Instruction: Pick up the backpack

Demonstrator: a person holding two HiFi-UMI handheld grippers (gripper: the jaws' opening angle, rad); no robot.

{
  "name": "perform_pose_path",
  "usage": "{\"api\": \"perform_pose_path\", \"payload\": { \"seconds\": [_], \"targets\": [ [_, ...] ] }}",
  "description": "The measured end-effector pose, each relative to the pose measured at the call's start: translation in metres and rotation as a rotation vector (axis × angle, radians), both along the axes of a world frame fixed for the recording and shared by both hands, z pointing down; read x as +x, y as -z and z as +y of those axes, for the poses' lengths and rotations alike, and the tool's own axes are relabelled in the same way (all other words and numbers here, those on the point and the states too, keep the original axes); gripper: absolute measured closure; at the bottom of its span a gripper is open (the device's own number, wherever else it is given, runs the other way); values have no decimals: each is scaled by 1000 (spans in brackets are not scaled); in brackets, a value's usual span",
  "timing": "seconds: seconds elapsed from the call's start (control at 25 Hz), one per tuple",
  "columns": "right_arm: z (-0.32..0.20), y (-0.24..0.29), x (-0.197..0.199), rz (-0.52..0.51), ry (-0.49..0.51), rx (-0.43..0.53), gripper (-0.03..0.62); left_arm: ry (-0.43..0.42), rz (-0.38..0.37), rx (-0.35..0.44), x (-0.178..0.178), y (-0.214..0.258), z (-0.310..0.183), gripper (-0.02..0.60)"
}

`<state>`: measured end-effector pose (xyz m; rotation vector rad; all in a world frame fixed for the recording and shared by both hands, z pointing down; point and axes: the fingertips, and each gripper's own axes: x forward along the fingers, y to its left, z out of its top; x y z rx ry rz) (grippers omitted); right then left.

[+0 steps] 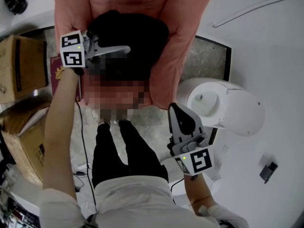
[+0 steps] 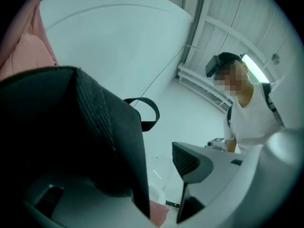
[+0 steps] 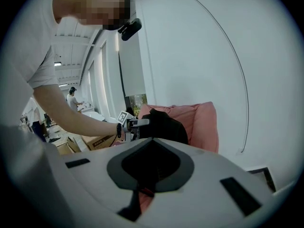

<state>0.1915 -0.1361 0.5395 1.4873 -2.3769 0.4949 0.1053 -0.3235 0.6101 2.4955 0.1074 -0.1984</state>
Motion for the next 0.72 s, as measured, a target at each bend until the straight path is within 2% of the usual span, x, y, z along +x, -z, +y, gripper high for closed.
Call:
{"api": "perform_pose_path", "payload": {
  "seconds": [0.04, 0.12, 0.24, 0.36, 0.44, 0.72],
  "targets": [
    [1, -2, 3, -2, -3, -5, 572, -13, 24, -13, 2, 2, 0, 316],
    [1, -4, 6, -9, -9, -11, 572, -30, 50, -22, 5, 5, 1, 414],
    [3, -4, 12, -12, -15, -10, 572, 10, 37, 23, 9, 5, 0, 562],
    [0, -1, 16, -9, -26, -2, 572, 68, -23, 66, 9, -1, -1, 566],
    [-4, 0, 18, -8, -35, 2, 572, 91, -35, 67, 8, -2, -2, 566],
    [5, -4, 23, -21, -50, 2, 572, 99, -70, 122, 14, 6, 23, 566]
  ]
}}
